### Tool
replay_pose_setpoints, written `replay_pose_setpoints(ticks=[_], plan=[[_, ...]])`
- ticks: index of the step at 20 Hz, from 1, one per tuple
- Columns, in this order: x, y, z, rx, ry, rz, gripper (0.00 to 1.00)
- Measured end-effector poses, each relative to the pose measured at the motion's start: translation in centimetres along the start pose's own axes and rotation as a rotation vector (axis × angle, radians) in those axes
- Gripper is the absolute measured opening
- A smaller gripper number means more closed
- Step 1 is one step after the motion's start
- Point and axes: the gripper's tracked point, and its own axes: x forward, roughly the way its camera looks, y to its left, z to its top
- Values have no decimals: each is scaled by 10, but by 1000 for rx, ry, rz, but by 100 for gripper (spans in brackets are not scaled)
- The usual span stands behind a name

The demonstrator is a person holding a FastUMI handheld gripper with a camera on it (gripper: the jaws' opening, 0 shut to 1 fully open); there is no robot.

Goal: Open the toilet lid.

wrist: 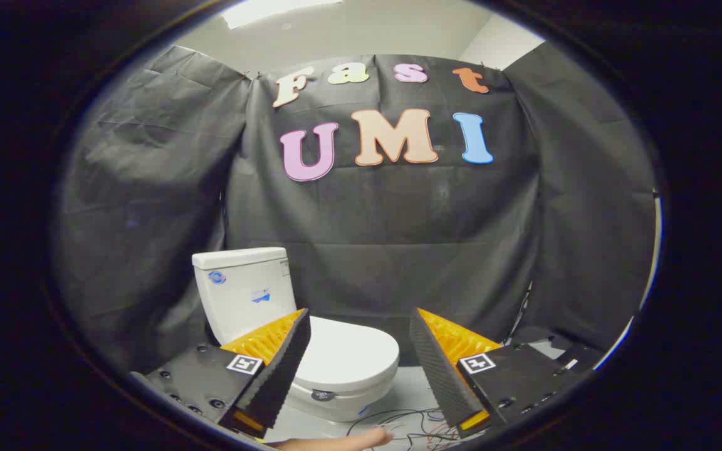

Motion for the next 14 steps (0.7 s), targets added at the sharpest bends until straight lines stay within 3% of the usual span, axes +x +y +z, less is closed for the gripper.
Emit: replay_pose_setpoints(ticks=[7,12,14], plan=[[11,3,-2,-20,8,9,98],[66,21,5,-66,-23,48,98],[86,35,13,-68,-125,89,98]])
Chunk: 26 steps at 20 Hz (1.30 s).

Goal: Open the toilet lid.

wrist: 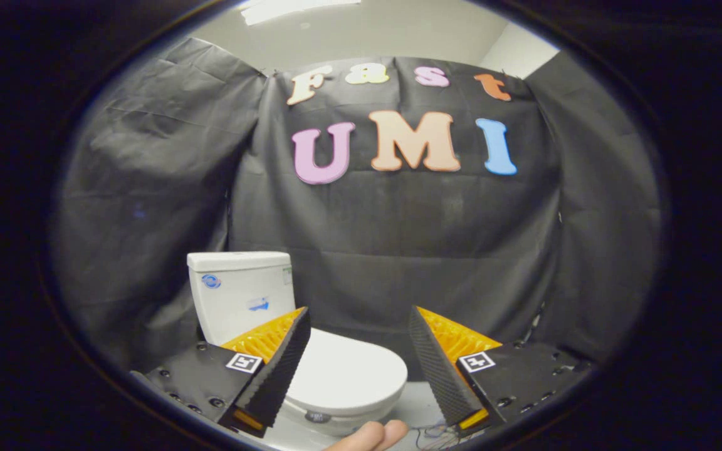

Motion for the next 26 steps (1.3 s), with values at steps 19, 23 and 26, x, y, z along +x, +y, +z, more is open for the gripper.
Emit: replay_pose_setpoints(ticks=[19,23,26], plan=[[-16,44,-120,195,157,-89,99],[-18,60,-143,282,197,-68,100],[-21,59,-163,372,217,-102,100]])
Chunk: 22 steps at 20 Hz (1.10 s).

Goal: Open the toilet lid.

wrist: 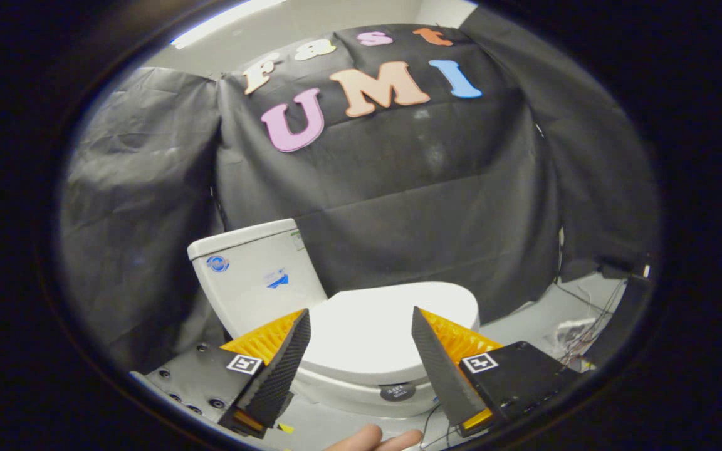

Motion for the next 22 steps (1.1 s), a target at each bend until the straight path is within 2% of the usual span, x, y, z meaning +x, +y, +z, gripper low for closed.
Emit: replay_pose_setpoints(ticks=[6,9,13,16,17,20,22], plan=[[12,-5,-28,194,21,-22,98],[12,-12,-42,332,46,-27,98],[10,-40,-65,530,55,-130,97],[-3,-62,-67,699,-11,-201,96],[-5,-69,-77,715,19,-237,96],[-5,-60,-110,699,124,-269,96],[-6,-62,-127,736,174,-282,96]])
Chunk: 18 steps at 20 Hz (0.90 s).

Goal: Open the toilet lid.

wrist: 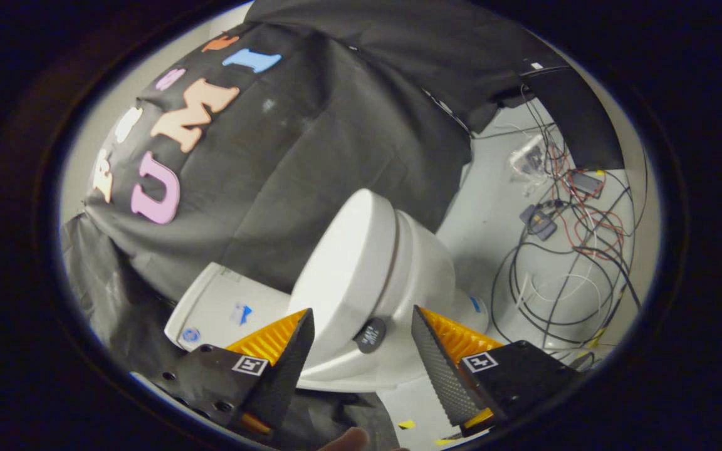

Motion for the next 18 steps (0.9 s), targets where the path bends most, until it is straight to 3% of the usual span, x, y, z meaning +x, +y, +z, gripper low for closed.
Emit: replay_pose_setpoints(ticks=[3,5,8,12,16,18], plan=[[10,-9,12,182,-43,-3,96],[23,-15,21,302,-78,7,76],[38,4,20,422,-105,103,76],[52,21,-6,389,12,140,76],[45,20,-7,351,44,135,76],[48,18,-3,348,53,141,69]])
